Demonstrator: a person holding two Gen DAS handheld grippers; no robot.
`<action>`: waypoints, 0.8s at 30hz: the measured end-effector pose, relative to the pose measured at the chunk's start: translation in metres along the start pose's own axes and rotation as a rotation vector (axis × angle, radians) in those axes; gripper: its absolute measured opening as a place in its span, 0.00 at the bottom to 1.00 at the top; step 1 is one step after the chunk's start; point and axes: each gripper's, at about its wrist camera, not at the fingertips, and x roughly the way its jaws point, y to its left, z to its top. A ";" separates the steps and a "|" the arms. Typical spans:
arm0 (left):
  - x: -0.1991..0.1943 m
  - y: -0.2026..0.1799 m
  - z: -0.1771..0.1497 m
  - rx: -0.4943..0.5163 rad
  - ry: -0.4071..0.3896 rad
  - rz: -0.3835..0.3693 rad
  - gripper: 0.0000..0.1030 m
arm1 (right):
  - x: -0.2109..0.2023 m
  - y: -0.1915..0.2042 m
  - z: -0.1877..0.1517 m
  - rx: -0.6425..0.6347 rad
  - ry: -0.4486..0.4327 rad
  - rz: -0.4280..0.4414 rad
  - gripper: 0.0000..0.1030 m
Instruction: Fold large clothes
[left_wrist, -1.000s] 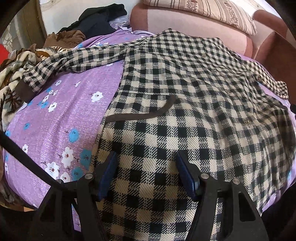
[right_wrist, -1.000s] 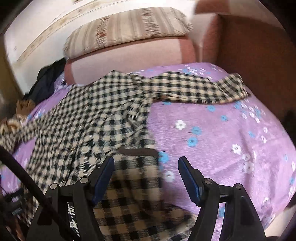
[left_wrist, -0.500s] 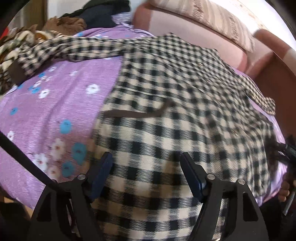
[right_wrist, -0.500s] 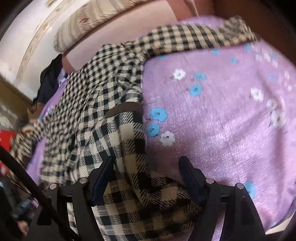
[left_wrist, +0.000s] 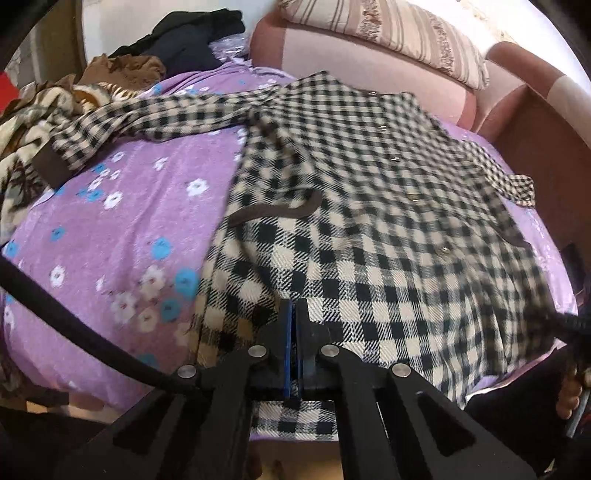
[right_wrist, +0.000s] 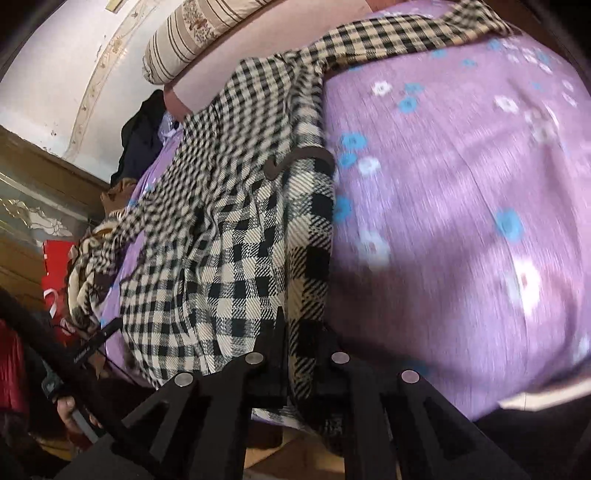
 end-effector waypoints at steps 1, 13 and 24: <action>-0.001 0.003 -0.001 -0.003 0.005 -0.001 0.01 | -0.001 -0.002 -0.005 0.004 0.013 -0.001 0.07; -0.030 0.005 0.014 0.011 -0.099 -0.020 0.41 | -0.048 0.021 0.005 -0.169 -0.078 -0.166 0.38; 0.016 -0.037 0.075 0.061 -0.167 0.016 0.54 | 0.034 0.114 0.064 -0.398 -0.110 -0.152 0.38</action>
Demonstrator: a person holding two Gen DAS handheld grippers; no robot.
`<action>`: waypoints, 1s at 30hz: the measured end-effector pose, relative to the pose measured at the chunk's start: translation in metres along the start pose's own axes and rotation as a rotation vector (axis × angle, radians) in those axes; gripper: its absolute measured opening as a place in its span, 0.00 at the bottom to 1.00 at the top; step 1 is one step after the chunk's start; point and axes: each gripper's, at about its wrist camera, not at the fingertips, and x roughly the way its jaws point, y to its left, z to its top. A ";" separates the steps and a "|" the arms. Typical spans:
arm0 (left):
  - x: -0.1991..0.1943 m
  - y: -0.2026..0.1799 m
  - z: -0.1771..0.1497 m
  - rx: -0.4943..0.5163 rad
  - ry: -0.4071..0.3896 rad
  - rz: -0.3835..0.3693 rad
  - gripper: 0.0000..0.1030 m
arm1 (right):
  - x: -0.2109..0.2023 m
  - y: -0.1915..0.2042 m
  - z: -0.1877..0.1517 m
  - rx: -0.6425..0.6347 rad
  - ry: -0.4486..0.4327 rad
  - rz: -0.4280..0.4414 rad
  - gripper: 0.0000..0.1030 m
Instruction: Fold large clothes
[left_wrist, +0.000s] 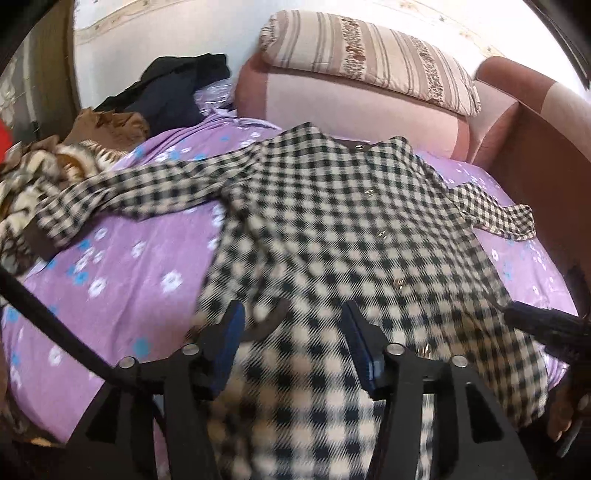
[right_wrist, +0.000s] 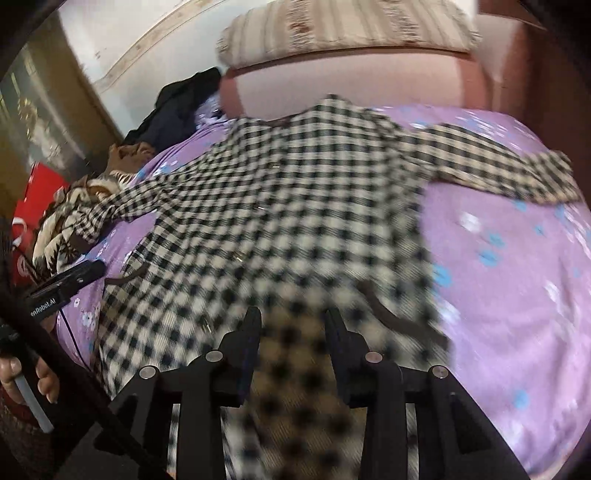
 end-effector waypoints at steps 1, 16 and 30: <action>0.008 -0.002 0.001 0.004 0.002 0.012 0.54 | 0.011 0.004 0.005 -0.013 0.003 0.003 0.38; 0.046 0.017 -0.029 0.063 0.106 0.077 0.55 | 0.061 0.025 -0.025 -0.166 0.053 -0.098 0.47; 0.023 0.255 0.057 -0.417 -0.102 0.431 0.68 | 0.069 0.032 -0.019 -0.172 0.026 -0.080 0.51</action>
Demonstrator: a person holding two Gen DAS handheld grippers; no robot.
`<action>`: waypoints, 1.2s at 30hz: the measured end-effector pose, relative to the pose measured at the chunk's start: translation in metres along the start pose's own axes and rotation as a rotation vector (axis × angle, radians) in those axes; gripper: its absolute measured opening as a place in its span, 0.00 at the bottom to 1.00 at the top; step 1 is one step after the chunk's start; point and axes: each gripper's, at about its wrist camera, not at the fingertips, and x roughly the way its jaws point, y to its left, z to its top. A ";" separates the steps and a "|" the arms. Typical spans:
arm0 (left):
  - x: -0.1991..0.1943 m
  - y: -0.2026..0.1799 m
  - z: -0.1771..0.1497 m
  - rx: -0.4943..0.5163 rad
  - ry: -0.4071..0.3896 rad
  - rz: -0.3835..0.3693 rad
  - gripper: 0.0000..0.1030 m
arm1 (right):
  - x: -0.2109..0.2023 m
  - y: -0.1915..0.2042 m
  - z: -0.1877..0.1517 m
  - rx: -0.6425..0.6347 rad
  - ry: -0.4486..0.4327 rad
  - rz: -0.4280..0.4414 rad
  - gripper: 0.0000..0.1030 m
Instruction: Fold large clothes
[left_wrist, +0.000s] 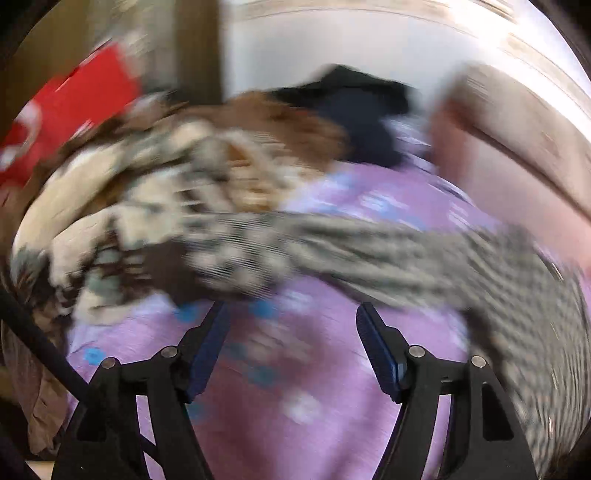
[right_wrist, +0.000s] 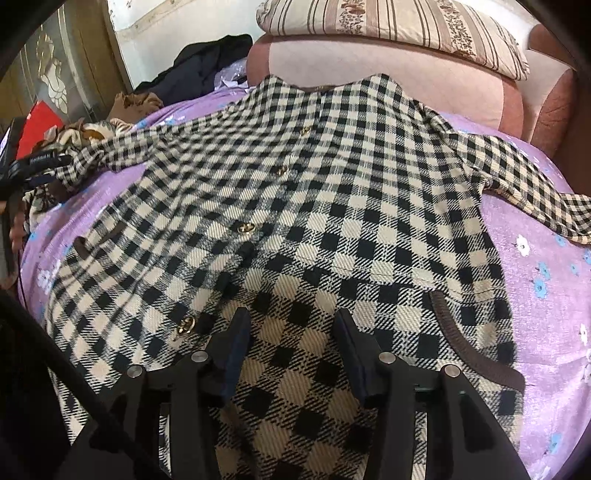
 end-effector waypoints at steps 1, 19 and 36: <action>0.008 0.015 0.005 -0.042 0.015 0.012 0.68 | 0.001 0.001 0.000 -0.006 -0.003 -0.004 0.52; 0.081 0.081 0.032 -0.184 0.139 -0.003 0.15 | 0.020 0.012 0.005 -0.056 -0.048 -0.037 0.60; -0.011 0.045 0.059 -0.169 -0.132 0.048 0.10 | 0.022 0.011 0.004 -0.070 -0.058 -0.043 0.60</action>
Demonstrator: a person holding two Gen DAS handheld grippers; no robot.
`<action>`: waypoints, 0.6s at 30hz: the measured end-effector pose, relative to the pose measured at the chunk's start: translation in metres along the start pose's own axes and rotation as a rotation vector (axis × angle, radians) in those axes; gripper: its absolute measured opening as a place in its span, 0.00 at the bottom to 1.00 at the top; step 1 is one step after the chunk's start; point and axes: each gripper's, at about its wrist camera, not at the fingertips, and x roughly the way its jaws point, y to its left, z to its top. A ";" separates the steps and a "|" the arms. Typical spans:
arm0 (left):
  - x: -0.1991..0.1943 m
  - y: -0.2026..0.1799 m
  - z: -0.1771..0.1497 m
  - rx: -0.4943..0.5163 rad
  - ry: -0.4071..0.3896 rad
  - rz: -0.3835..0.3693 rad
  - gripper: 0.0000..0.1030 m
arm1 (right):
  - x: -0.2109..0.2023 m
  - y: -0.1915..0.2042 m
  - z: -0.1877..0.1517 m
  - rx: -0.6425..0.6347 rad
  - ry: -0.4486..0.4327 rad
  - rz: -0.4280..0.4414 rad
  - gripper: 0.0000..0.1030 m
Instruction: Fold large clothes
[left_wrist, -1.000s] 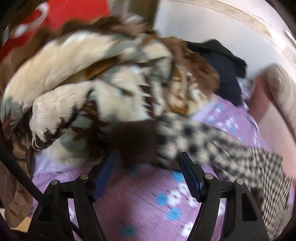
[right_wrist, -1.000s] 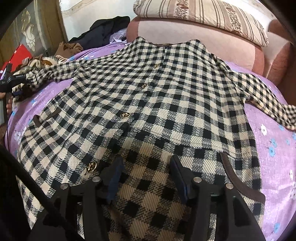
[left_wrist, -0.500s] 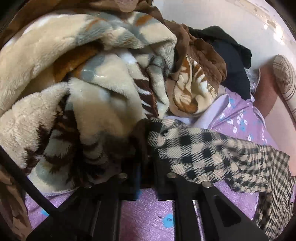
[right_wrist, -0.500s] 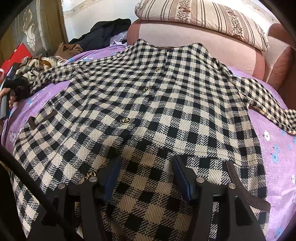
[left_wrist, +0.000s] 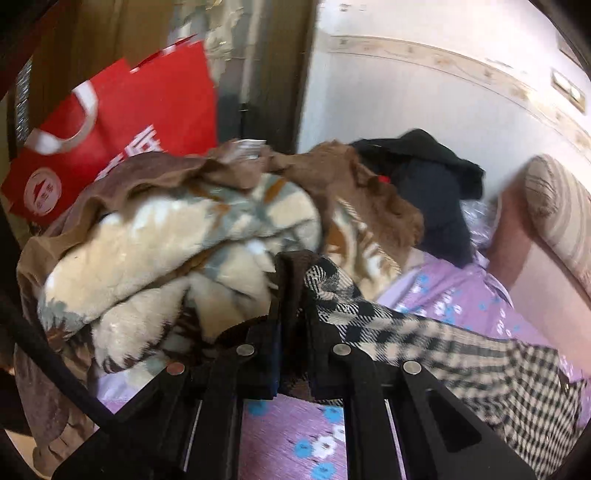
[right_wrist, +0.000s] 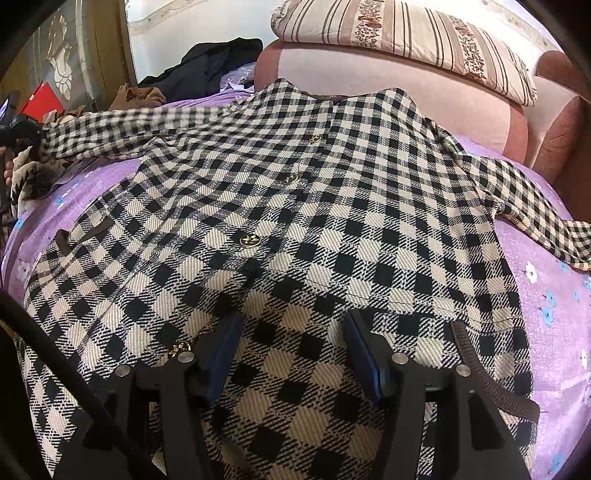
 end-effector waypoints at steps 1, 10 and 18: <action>0.000 -0.007 -0.002 0.010 0.009 -0.017 0.10 | 0.000 0.000 0.000 0.000 0.000 -0.001 0.60; -0.025 -0.114 -0.035 0.185 0.072 -0.276 0.10 | 0.000 0.000 0.000 0.000 -0.001 0.002 0.60; -0.052 -0.206 -0.088 0.329 0.171 -0.488 0.10 | -0.001 0.000 -0.001 0.002 -0.003 0.003 0.60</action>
